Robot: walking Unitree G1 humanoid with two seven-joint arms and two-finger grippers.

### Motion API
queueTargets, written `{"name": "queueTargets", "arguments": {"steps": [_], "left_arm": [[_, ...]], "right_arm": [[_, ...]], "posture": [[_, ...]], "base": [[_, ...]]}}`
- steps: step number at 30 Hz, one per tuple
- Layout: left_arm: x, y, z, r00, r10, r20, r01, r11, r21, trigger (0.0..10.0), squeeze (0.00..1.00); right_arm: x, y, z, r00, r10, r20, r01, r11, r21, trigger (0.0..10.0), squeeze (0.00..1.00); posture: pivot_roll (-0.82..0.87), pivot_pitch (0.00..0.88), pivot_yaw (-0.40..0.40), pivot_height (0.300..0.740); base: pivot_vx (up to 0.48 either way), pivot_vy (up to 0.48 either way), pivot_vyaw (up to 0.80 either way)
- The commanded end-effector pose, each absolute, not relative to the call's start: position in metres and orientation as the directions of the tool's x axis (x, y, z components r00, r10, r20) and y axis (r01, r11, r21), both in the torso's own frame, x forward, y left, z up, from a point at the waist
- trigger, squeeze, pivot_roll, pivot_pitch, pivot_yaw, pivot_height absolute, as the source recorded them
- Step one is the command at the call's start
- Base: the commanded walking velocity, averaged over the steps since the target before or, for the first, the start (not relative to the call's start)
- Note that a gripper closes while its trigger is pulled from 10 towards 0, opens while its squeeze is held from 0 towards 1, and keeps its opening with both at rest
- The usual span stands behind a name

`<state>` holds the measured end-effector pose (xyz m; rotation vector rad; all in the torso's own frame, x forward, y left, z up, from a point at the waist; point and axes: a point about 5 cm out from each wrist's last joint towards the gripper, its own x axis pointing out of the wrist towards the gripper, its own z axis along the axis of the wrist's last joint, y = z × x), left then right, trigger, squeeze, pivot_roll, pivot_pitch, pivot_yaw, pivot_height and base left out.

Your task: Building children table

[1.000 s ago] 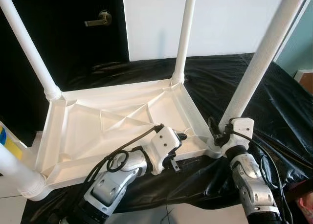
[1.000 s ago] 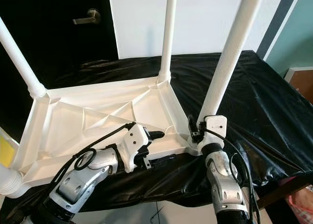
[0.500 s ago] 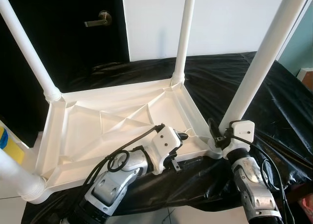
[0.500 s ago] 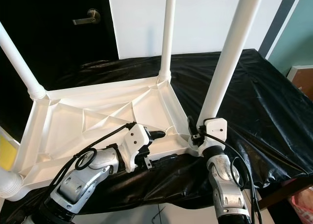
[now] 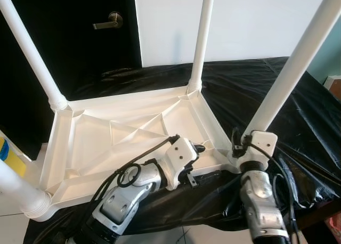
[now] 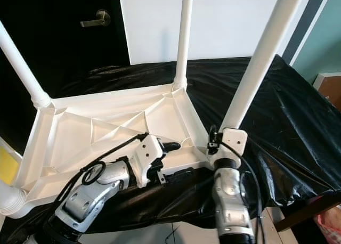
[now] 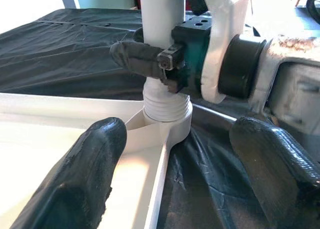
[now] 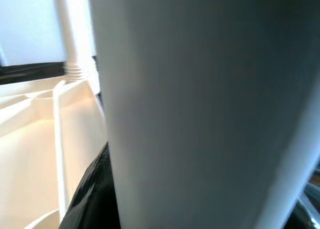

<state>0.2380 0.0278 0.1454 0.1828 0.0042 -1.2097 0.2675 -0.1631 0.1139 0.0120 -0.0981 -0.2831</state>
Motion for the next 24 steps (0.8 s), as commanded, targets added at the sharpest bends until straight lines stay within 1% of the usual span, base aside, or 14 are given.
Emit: {"name": "queueTargets", "arguments": {"steps": [1,11,18,20,24], "left_arm": [[0.238,0.027,0.148,0.334,-0.937,-0.104,0.936,0.317,0.155,10.0,0.00],[0.240,0.028,0.149,0.349,-0.932,-0.102,0.930,0.331,0.158,10.0,0.00],[0.240,0.028,0.149,0.350,-0.931,-0.102,0.930,0.332,0.159,10.0,0.00],[0.240,0.028,0.150,0.347,-0.932,-0.101,0.931,0.329,0.159,10.0,0.00],[0.240,0.027,0.150,0.343,-0.934,-0.100,0.932,0.325,0.160,10.0,0.00]], "right_arm": [[0.265,-0.161,0.099,0.952,-0.306,0.015,0.306,0.952,-0.011,10.0,0.00],[0.266,-0.160,0.104,0.955,-0.291,0.052,0.294,0.955,-0.045,10.0,0.00],[0.267,-0.160,0.107,0.957,-0.283,0.063,0.285,0.958,-0.025,10.0,0.00],[0.266,-0.160,0.107,0.951,-0.306,0.046,0.306,0.952,0.014,10.0,0.00],[0.267,-0.159,0.110,0.954,-0.291,0.069,0.291,0.957,0.014,10.0,0.00]], "posture": [[-0.02,0.006,-0.005,0.740],[-0.01,0.008,-0.016,0.740],[-0.01,0.006,-0.016,0.740],[-0.01,0.004,-0.014,0.740],[-0.02,0.003,-0.014,0.740]], "base": [[0.000,0.000,0.00],[0.000,0.000,0.00],[0.000,0.000,0.00],[0.000,0.000,0.00],[0.000,0.000,0.00]]}}
